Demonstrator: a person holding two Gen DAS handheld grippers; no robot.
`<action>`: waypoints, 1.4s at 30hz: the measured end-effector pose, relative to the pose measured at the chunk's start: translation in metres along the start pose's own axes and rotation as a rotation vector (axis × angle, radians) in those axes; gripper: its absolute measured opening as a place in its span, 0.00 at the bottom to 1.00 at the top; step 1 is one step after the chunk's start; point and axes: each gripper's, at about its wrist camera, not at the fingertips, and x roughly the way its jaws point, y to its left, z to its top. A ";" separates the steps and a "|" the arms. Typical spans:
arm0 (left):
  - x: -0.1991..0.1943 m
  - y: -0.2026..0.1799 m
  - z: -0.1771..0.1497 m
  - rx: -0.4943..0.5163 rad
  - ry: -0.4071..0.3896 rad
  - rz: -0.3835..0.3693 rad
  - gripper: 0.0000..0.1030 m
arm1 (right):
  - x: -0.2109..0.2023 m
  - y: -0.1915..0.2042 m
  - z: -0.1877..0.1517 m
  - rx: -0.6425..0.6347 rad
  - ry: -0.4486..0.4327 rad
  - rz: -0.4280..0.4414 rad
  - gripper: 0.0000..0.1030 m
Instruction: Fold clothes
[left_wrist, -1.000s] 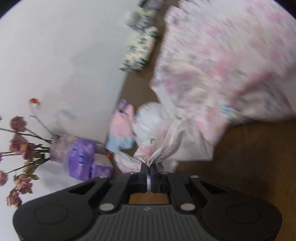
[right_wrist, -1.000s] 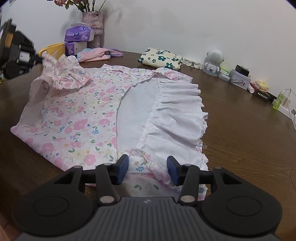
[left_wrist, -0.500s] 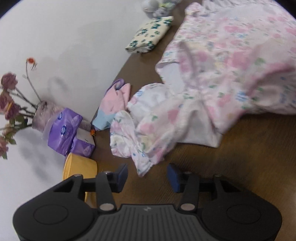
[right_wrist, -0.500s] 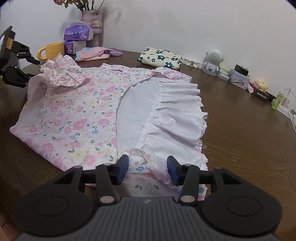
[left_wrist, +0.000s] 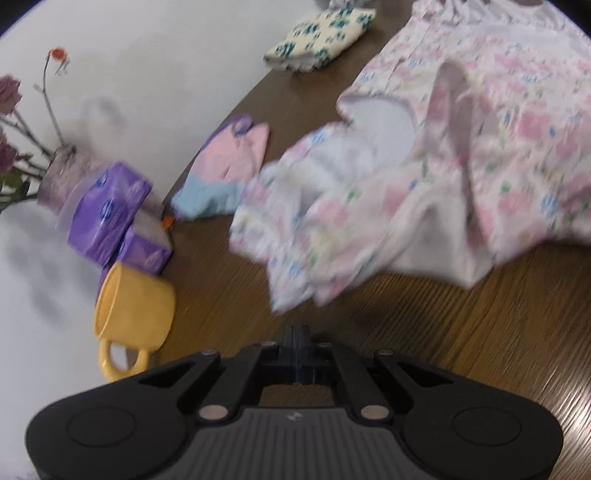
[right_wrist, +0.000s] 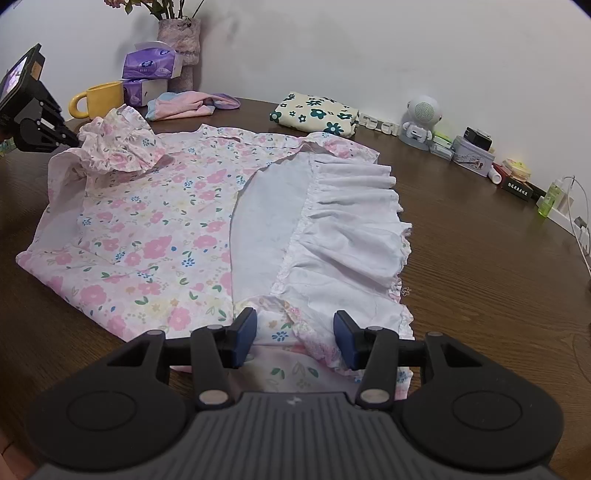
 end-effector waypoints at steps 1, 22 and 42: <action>0.000 0.002 -0.004 -0.004 0.011 0.003 0.01 | 0.000 0.000 0.000 0.002 -0.002 0.000 0.45; 0.051 0.076 0.017 -0.637 -0.021 -0.340 0.29 | -0.001 0.001 -0.002 0.015 -0.005 -0.011 0.47; 0.035 0.064 0.002 -0.546 0.039 -0.110 0.01 | -0.001 0.004 -0.004 0.000 -0.010 -0.043 0.47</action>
